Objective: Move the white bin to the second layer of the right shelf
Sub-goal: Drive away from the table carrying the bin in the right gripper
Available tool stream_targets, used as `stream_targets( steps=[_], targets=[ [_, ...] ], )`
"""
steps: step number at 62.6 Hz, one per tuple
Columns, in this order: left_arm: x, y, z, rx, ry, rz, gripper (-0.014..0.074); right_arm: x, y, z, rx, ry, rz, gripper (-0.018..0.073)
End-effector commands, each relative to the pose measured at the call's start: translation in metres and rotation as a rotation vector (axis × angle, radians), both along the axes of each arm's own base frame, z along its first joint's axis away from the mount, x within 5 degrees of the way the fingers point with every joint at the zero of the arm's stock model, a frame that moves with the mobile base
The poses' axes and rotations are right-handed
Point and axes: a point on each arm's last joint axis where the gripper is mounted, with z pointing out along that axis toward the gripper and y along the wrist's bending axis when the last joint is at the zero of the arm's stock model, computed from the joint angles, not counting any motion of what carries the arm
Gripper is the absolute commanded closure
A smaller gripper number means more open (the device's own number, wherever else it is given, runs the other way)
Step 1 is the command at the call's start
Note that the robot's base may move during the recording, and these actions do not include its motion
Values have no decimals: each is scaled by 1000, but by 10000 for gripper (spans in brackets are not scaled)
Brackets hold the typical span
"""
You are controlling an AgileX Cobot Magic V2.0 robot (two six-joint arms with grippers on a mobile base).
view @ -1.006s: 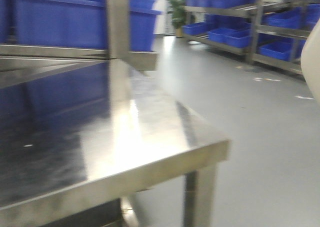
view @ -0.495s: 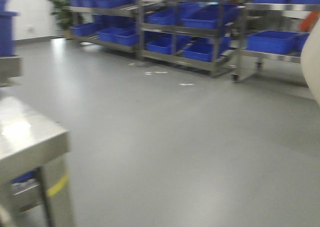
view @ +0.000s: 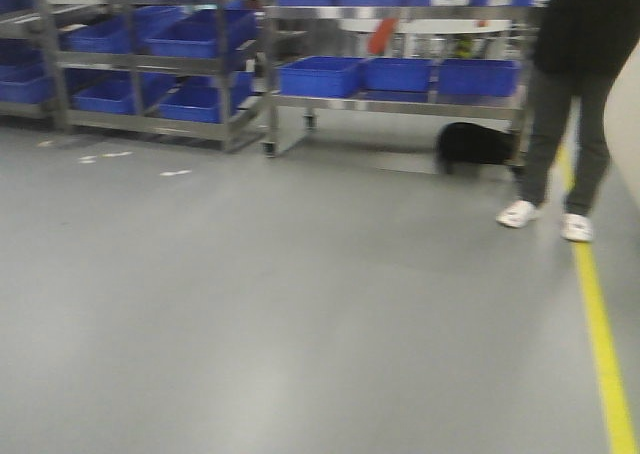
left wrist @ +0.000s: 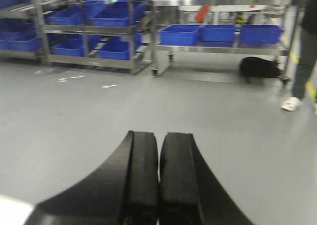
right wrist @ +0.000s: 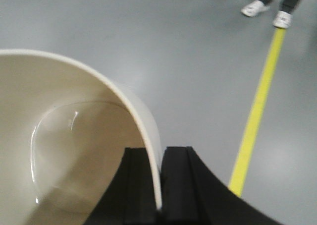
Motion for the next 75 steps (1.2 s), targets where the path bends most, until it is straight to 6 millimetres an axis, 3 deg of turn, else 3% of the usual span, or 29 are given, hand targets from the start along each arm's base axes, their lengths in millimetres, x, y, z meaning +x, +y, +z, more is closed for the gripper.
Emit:
stream_targets(
  steps=[1, 75],
  targets=[
    [0, 0, -1, -19, -68, 1, 512, 3, 0, 18, 20, -121, -3, 512],
    [0, 0, -1, -19, -68, 1, 512, 3, 0, 18, 20, -120, -3, 512]
  ],
)
